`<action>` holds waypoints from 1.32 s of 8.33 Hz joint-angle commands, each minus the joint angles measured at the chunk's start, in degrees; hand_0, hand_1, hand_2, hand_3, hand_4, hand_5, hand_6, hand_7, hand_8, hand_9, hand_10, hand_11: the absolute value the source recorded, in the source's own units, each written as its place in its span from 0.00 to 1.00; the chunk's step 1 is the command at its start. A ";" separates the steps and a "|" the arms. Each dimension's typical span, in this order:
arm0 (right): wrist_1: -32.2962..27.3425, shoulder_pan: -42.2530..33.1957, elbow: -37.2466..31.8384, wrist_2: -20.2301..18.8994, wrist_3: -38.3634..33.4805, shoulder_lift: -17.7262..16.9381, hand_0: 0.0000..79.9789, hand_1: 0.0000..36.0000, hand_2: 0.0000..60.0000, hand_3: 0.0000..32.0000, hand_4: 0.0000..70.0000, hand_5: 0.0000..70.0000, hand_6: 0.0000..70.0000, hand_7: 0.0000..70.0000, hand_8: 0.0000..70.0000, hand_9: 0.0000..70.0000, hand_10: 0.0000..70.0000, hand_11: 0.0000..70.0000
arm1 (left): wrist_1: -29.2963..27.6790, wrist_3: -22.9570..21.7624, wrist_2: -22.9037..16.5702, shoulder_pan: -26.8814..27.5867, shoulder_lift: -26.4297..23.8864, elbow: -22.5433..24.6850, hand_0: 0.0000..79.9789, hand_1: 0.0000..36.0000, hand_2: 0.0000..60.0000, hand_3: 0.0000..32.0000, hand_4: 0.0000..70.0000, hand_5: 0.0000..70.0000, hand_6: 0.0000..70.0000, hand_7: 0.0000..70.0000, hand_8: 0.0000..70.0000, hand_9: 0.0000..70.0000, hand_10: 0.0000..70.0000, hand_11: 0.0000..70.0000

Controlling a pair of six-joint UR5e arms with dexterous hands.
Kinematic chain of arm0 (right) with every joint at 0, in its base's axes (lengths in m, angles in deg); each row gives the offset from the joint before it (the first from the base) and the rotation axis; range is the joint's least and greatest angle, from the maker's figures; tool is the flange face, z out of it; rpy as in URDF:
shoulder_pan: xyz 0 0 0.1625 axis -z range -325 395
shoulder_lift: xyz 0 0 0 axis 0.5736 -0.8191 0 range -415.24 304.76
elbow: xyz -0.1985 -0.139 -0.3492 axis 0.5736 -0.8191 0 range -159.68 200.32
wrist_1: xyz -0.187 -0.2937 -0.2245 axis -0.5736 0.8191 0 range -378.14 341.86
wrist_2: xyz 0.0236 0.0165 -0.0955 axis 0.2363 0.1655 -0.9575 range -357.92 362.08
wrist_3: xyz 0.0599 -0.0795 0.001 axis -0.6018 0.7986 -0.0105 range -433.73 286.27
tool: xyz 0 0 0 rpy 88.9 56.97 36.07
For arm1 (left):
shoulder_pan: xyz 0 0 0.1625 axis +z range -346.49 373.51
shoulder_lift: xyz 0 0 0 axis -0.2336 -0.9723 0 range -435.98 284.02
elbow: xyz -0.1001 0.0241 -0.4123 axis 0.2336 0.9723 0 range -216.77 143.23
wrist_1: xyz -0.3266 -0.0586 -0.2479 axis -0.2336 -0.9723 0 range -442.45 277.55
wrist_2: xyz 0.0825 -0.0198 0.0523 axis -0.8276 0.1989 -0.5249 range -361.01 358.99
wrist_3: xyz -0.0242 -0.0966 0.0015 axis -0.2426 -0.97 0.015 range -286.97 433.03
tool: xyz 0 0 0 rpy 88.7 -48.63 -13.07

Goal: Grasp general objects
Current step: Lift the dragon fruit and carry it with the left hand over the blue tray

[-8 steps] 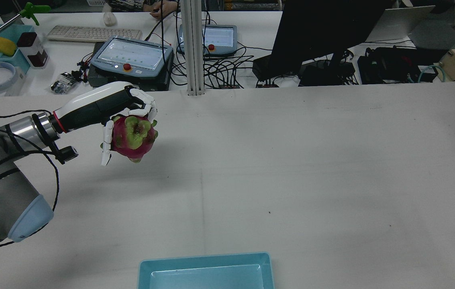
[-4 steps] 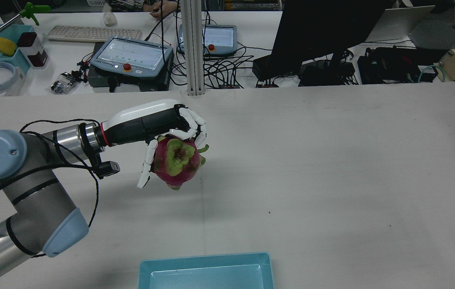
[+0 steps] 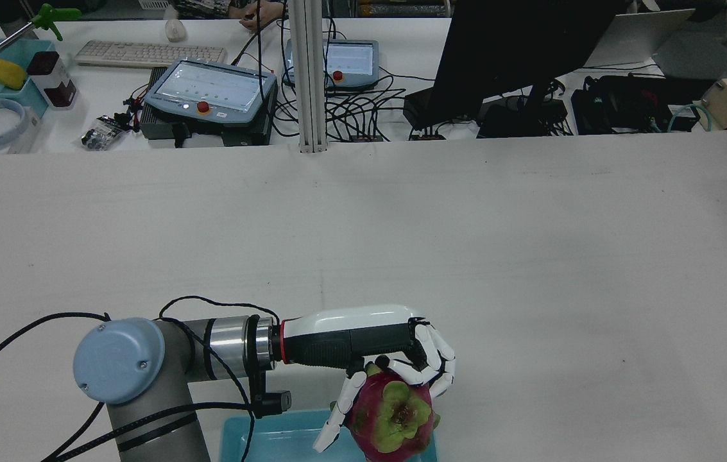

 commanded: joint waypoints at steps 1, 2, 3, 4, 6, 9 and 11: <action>0.09 -0.07 0.09 0.00 0.00 0.00 0.00 0.00 0.00 0.00 0.00 0.00 0.00 0.00 0.00 0.00 0.00 0.00 | 0.54 0.03 -1.57 2.12 0.38 2.49 1.00 1.00 1.00 0.00 1.00 1.00 1.00 1.00 1.00 1.00 1.00 1.00; 0.00 -0.07 0.09 0.00 0.00 0.00 0.00 0.00 0.00 0.00 0.00 0.00 0.00 0.00 0.00 0.00 0.00 0.00 | 1.41 0.03 -1.84 2.03 0.73 4.25 1.00 1.00 1.00 0.00 1.00 1.00 1.00 1.00 1.00 1.00 1.00 1.00; 0.09 -0.07 0.09 0.00 0.00 0.00 0.00 0.00 0.00 0.00 0.00 0.00 0.00 0.00 0.00 0.00 0.00 0.00 | 1.42 -0.06 -3.23 2.21 2.57 5.31 1.00 1.00 1.00 0.00 1.00 1.00 1.00 1.00 1.00 1.00 1.00 1.00; 0.00 -0.07 0.09 0.00 0.00 0.00 0.00 0.00 0.00 0.00 0.00 0.00 0.00 0.00 0.00 0.00 0.00 0.00 | 0.90 0.03 -3.25 2.56 3.02 5.58 1.00 1.00 1.00 0.00 1.00 1.00 1.00 1.00 1.00 1.00 1.00 1.00; 0.09 0.01 0.09 0.00 0.00 0.00 0.00 0.00 0.00 0.00 0.00 0.00 0.00 0.00 0.00 0.00 0.00 0.00 | -0.85 0.21 -3.33 2.82 5.29 5.85 1.00 1.00 1.00 0.00 1.00 1.00 1.00 1.00 1.00 1.00 1.00 1.00; 0.09 0.01 0.09 0.00 0.00 0.00 0.00 0.00 0.00 0.00 0.00 0.00 0.00 0.00 0.00 0.00 0.00 0.00 | -1.74 0.29 -3.77 2.91 6.54 5.94 1.00 1.00 1.00 0.00 0.37 1.00 0.65 0.75 0.54 0.50 0.37 0.59; 0.09 -0.07 0.09 0.00 0.00 0.00 0.00 0.00 0.00 0.00 0.00 0.00 0.00 0.00 0.00 0.00 0.00 0.00 | -1.83 0.21 -3.86 3.00 6.54 6.20 1.00 1.00 1.00 0.00 0.26 0.89 0.39 0.33 0.36 0.21 0.22 0.38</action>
